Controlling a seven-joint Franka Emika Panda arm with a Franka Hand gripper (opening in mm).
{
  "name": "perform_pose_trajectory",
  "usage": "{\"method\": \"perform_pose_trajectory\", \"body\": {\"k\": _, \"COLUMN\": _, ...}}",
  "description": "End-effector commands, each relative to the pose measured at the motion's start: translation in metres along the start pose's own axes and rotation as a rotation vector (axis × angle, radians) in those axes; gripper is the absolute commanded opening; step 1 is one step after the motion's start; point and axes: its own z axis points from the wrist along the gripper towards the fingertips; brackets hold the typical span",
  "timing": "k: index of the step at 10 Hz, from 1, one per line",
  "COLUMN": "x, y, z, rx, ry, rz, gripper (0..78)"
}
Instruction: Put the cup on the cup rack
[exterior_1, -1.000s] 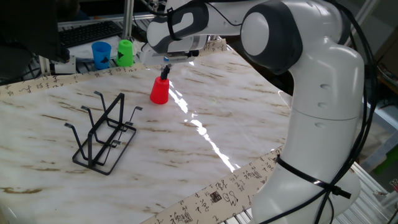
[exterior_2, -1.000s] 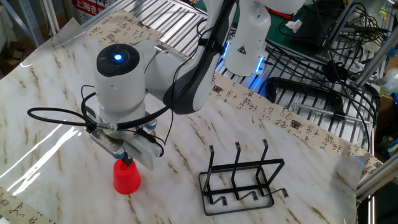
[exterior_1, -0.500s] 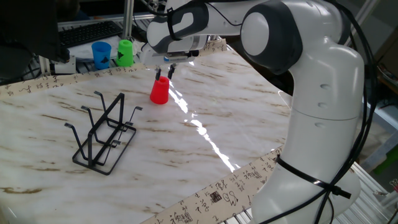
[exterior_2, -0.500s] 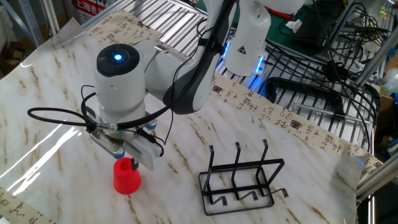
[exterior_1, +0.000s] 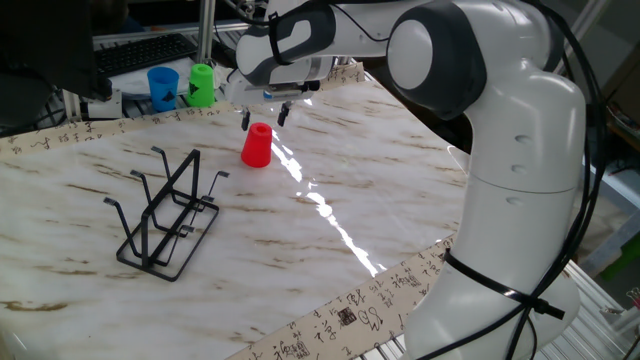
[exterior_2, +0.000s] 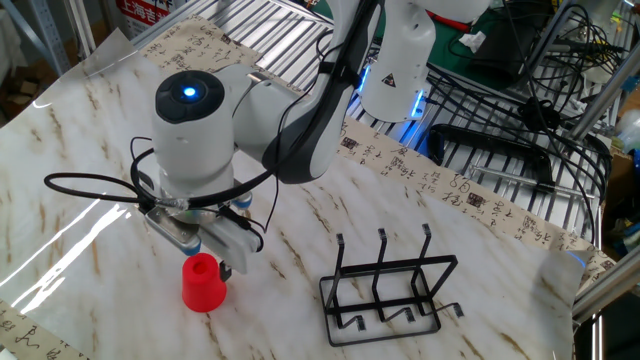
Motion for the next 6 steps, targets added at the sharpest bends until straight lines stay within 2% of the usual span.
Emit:
{"method": "perform_pose_trajectory", "body": {"k": 1, "x": -0.002, "y": -0.001, "z": -0.001, "rx": 0.000, "ry": -0.001, "rz": -0.009, "gripper": 77.4}}
{"method": "perform_pose_trajectory", "body": {"k": 2, "x": -0.001, "y": -0.002, "z": 0.014, "rx": -0.002, "ry": 0.000, "rz": -0.007, "gripper": 77.4}}
{"method": "perform_pose_trajectory", "body": {"k": 6, "x": -0.001, "y": -0.002, "z": 0.014, "rx": -0.001, "ry": -0.001, "rz": -0.007, "gripper": 77.4}}
